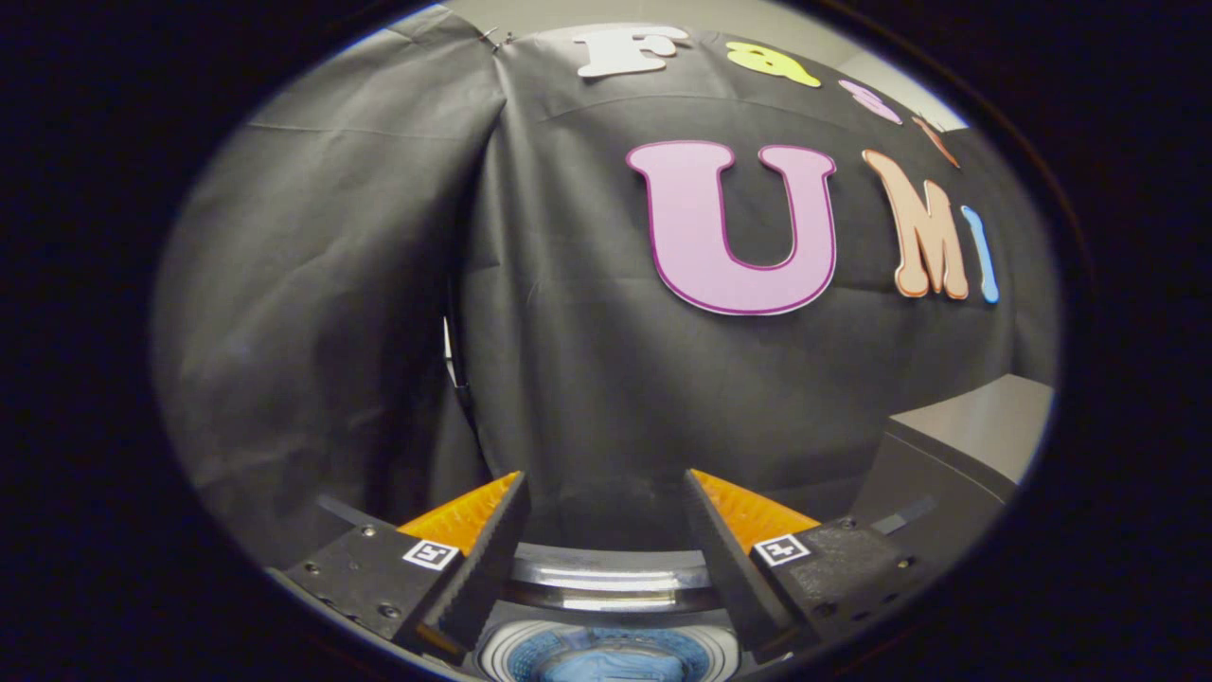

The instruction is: Put the clothes into the washing machine and then close the washing machine lid.

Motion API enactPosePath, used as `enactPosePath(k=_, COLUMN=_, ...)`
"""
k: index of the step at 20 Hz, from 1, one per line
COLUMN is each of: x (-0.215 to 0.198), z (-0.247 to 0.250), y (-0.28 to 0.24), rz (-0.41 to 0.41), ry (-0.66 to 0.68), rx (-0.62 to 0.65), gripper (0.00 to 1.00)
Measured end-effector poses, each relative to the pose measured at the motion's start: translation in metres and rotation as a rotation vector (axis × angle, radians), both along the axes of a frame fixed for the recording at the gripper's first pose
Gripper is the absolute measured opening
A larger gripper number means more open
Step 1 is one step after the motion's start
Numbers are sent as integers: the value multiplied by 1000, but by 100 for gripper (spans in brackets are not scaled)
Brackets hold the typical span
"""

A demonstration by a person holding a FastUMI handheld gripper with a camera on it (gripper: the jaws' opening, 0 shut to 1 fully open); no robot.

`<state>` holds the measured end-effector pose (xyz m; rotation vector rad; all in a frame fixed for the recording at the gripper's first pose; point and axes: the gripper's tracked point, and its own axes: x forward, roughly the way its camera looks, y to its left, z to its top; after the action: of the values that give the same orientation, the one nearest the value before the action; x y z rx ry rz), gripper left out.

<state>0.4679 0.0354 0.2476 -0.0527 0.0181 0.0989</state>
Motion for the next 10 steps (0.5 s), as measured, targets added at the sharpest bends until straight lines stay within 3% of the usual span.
enactPosePath(k=10, x=-5, z=3, y=2, rz=15, ry=-40, rx=-3, gripper=97)
